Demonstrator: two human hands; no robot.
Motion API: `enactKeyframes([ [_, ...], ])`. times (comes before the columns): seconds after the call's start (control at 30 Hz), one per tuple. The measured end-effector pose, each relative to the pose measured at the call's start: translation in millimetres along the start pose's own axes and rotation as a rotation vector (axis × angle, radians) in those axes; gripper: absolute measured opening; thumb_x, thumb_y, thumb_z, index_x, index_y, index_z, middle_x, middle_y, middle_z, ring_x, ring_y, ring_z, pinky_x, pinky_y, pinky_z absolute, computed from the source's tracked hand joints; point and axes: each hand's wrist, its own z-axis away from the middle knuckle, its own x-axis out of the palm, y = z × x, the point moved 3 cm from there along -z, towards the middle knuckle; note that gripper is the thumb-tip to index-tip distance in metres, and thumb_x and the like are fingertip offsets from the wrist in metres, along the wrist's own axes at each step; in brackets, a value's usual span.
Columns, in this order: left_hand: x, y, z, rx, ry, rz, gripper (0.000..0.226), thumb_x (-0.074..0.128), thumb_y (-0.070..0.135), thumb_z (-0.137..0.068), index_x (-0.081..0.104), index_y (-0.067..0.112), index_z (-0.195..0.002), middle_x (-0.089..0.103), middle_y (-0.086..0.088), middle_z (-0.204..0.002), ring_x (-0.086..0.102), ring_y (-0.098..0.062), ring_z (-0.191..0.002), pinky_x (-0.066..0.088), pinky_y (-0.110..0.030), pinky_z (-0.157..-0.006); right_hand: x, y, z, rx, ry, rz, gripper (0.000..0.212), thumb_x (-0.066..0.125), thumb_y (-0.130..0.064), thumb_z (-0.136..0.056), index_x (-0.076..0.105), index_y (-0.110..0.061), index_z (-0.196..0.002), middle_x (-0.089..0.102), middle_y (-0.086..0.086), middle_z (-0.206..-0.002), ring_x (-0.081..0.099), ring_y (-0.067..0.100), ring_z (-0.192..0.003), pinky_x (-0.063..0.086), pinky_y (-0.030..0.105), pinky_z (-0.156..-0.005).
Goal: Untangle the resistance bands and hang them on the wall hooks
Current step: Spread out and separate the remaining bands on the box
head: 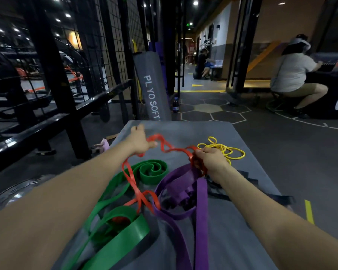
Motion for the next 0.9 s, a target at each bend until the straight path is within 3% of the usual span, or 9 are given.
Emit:
enactKeyframes([
  [0.07,18,0,15,-0.015,-0.013,0.102,0.069,0.063,0.032,-0.087,0.031,0.003,-0.14,0.033,-0.017,-0.144,0.047,-0.032,-0.124,0.039,-0.033,-0.099,3,3,0,0.01,-0.013,-0.025,0.029,0.049,-0.006,-0.095,0.054,-0.006,-0.066,0.052,0.008,-0.058,0.049,0.013,-0.041,0.043,0.02,-0.042],
  [0.17,53,18,49,0.091,-0.192,0.335,0.037,0.06,0.029,-0.089,0.057,0.005,-0.118,0.06,-0.003,-0.11,0.056,-0.014,-0.1,0.042,-0.02,-0.075,9,8,-1,0.033,-0.038,-0.117,0.029,0.047,-0.005,-0.095,0.056,-0.005,-0.067,0.052,0.006,-0.055,0.049,0.006,-0.034,0.043,0.018,-0.041],
  [0.27,91,29,74,0.227,-0.36,0.382,0.02,0.065,0.028,-0.086,0.062,0.012,-0.098,0.064,-0.004,-0.092,0.054,-0.011,-0.085,0.047,-0.034,-0.079,16,7,0,0.031,-0.081,-0.16,0.027,0.046,-0.004,-0.096,0.056,-0.004,-0.07,0.05,0.009,-0.061,0.049,0.005,-0.035,0.045,0.016,-0.041],
  [0.4,93,19,72,0.288,-0.287,0.493,0.022,0.067,0.018,-0.084,0.063,0.002,-0.098,0.065,-0.008,-0.09,0.055,-0.014,-0.083,0.049,-0.04,-0.084,10,1,4,-0.022,-0.078,-0.073,0.027,0.043,-0.003,-0.097,0.053,-0.003,-0.071,0.054,0.01,-0.063,0.05,0.005,-0.034,0.044,0.014,-0.039],
  [0.47,75,11,71,0.241,-0.242,0.735,0.017,0.063,0.01,-0.087,0.062,0.005,-0.103,0.067,-0.002,-0.091,0.06,-0.01,-0.083,0.049,-0.031,-0.084,1,-5,1,-0.064,-0.022,-0.036,0.024,0.041,-0.002,-0.097,0.052,-0.002,-0.076,0.056,0.009,-0.065,0.049,0.013,-0.043,0.042,0.015,-0.041],
  [0.57,41,-9,68,0.094,-0.142,0.997,0.015,0.052,0.003,-0.091,0.059,0.016,-0.089,0.066,0.01,-0.066,0.058,-0.006,-0.067,0.048,-0.016,-0.066,-6,-7,-5,-0.063,0.056,-0.029,0.024,0.043,-0.002,-0.096,0.053,-0.004,-0.074,0.056,0.008,-0.067,0.046,0.017,-0.052,0.043,0.022,-0.05],
  [0.8,16,-46,78,-0.014,-0.042,1.071,0.025,0.052,0.004,-0.091,0.05,0.016,-0.069,0.054,0.012,-0.04,0.05,0.005,-0.04,0.04,-0.009,-0.05,18,0,-5,-0.101,0.036,0.248,0.031,0.054,-0.008,-0.091,0.056,-0.016,-0.061,0.056,0.004,-0.066,0.047,0.015,-0.062,0.039,0.029,-0.063],
  [0.9,20,-53,80,-0.032,-0.015,1.069,0.018,0.061,0.004,-0.085,0.053,0.013,-0.071,0.052,0.01,-0.042,0.047,0.004,-0.039,0.04,-0.011,-0.052,32,0,5,-0.015,-0.031,0.104,0.028,0.051,-0.005,-0.093,0.053,-0.013,-0.066,0.053,0.005,-0.067,0.046,0.014,-0.06,0.037,0.027,-0.057],
])
